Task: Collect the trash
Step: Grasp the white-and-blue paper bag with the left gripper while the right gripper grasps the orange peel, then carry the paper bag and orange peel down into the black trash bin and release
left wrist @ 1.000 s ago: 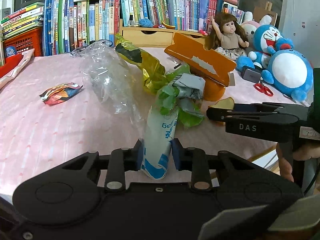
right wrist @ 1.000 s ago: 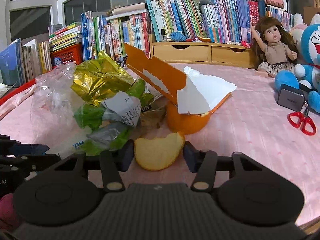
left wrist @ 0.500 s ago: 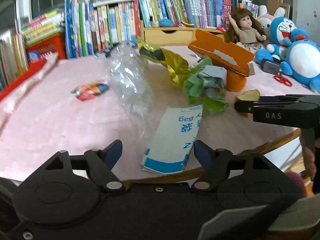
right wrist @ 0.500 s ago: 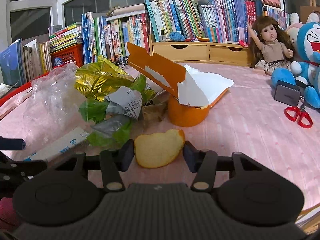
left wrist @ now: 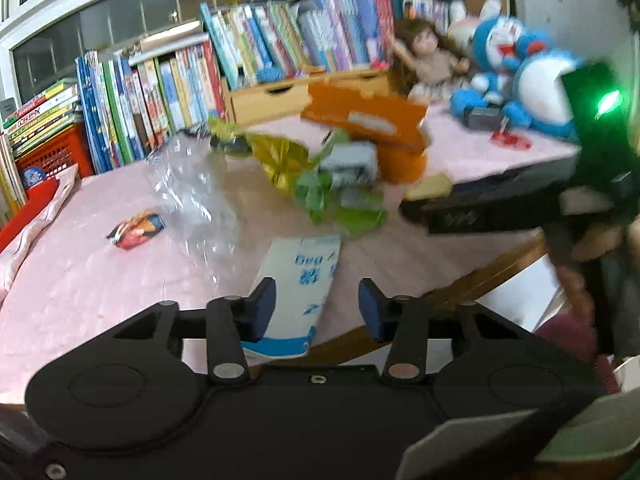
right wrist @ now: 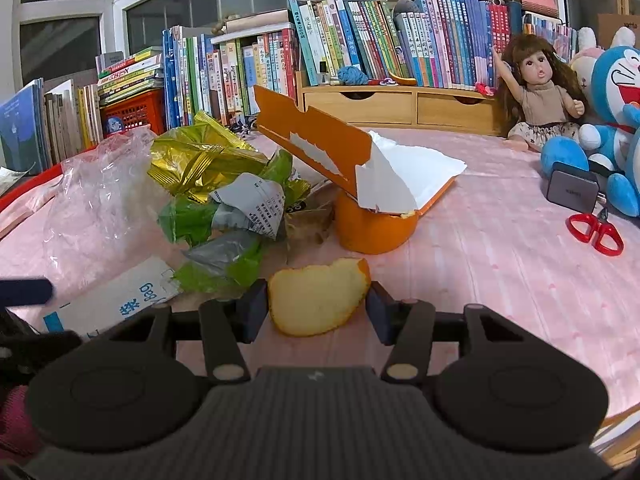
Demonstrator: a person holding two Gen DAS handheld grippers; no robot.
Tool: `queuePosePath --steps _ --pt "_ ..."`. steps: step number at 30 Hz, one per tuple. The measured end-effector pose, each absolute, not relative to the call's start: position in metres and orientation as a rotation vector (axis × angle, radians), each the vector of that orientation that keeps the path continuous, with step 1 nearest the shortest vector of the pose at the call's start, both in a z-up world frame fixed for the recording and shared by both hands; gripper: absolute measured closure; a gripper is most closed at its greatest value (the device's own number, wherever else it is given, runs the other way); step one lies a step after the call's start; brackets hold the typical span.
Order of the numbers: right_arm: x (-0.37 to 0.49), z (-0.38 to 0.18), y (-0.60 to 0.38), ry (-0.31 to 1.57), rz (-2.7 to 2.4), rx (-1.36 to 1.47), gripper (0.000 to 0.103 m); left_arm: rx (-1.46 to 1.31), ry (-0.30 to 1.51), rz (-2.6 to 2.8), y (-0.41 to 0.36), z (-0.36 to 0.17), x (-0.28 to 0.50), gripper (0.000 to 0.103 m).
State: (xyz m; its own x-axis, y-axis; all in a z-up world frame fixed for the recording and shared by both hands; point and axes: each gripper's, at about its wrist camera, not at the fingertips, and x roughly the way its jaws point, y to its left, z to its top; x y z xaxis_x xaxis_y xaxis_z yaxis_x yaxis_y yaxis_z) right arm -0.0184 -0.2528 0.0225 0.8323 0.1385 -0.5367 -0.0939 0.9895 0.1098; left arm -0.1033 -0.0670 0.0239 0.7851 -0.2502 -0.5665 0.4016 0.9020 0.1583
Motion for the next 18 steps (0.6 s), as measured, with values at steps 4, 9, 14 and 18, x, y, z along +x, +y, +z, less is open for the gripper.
queuePosePath --steps 4,9,14,18 --pt "-0.018 0.022 -0.253 0.575 0.125 0.077 0.046 0.31 0.58 -0.324 -0.075 0.006 -0.09 0.059" --pt "-0.013 0.021 -0.252 0.575 0.124 0.075 0.047 0.271 0.574 -0.292 -0.073 0.0 -0.079 0.058" --pt "-0.016 0.024 -0.251 0.564 0.126 0.089 0.054 0.18 0.58 -0.295 -0.063 0.013 -0.072 0.096" --pt "-0.019 0.027 -0.249 0.553 0.14 0.08 0.057 0.192 0.544 -0.303 -0.062 0.025 -0.076 0.098"
